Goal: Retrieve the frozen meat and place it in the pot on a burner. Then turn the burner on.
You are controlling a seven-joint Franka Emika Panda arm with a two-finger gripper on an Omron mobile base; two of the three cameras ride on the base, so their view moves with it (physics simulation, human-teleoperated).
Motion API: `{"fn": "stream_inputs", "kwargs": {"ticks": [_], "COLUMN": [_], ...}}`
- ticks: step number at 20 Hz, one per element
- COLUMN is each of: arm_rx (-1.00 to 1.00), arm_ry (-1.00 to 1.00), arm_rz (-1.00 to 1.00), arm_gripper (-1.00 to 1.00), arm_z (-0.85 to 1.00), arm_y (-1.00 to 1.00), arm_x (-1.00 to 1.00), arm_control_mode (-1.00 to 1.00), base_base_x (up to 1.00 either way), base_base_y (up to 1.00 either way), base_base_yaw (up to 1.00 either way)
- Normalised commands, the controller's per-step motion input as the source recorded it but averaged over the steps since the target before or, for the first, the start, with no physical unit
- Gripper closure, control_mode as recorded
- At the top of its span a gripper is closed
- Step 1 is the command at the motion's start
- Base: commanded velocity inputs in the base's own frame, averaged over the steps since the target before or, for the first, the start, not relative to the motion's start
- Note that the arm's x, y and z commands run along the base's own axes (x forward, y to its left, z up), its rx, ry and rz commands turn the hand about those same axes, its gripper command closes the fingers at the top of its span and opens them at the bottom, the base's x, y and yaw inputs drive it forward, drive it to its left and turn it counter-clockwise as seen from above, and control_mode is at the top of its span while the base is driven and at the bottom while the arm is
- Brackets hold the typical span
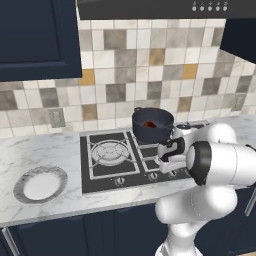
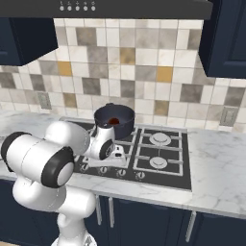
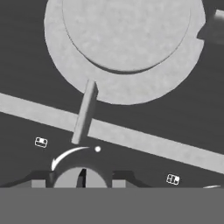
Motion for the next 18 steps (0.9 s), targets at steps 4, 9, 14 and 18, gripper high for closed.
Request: {"fn": "stream_inputs", "kwargs": {"ticks": [4, 9, 14, 18], "arm_rx": [0.0, 0.04, 0.19, 0.09], "arm_ry": [-0.04, 0.09, 0.31, 0.29], "arm_rz": [0.37, 0.49, 0.49, 0.47], "arm_gripper": [1.0, 1.0, 1.0, 1.0], "arm_z": [-0.34, -0.41, -0.42, -0.32], "arm_y": [0.0, 0.0, 0.0, 0.0], "arm_x": [-0.22, -0.06, 0.0, 0.0], "arm_control_mode": [-1.0, -1.0, -1.0, -1.0], "base_base_x": [0.0, 0.0, 0.0, 0.0], "base_base_y": [0.0, 0.0, 0.0, 0.0], "base_base_yaw": [0.0, 0.0, 0.0, 0.0]}}
